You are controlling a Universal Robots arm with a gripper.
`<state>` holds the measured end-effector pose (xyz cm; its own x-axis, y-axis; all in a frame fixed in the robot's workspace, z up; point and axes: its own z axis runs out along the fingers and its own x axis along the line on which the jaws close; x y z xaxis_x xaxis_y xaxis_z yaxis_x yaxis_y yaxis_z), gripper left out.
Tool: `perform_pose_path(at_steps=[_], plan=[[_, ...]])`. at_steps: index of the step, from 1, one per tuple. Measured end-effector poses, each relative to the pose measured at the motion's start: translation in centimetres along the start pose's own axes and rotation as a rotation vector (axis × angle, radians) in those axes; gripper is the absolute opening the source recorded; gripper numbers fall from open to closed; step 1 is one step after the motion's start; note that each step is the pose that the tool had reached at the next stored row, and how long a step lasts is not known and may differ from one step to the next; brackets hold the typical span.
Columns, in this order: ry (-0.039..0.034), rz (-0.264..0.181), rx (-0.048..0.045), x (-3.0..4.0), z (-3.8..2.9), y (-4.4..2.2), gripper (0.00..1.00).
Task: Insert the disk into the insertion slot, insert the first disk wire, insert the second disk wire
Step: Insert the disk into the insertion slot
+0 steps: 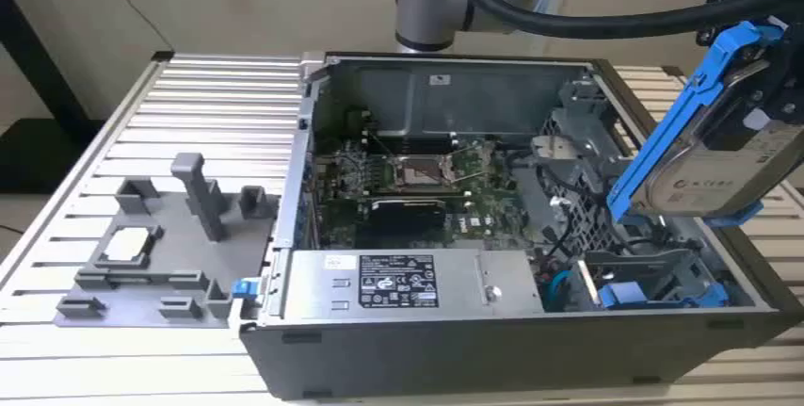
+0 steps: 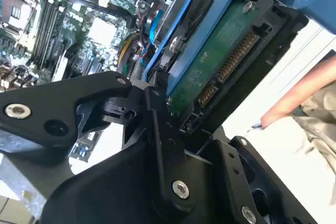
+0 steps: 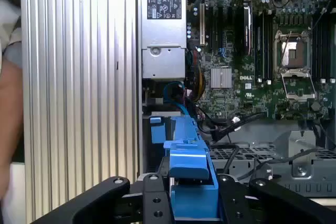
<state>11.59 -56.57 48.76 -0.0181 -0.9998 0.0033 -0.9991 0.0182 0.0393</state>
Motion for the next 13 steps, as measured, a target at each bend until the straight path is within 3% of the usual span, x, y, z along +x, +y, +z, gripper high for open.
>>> perform_pose_path(at_steps=[13], plan=[[0.0001,0.000,0.0005,0.00,0.17,-0.01,0.33]])
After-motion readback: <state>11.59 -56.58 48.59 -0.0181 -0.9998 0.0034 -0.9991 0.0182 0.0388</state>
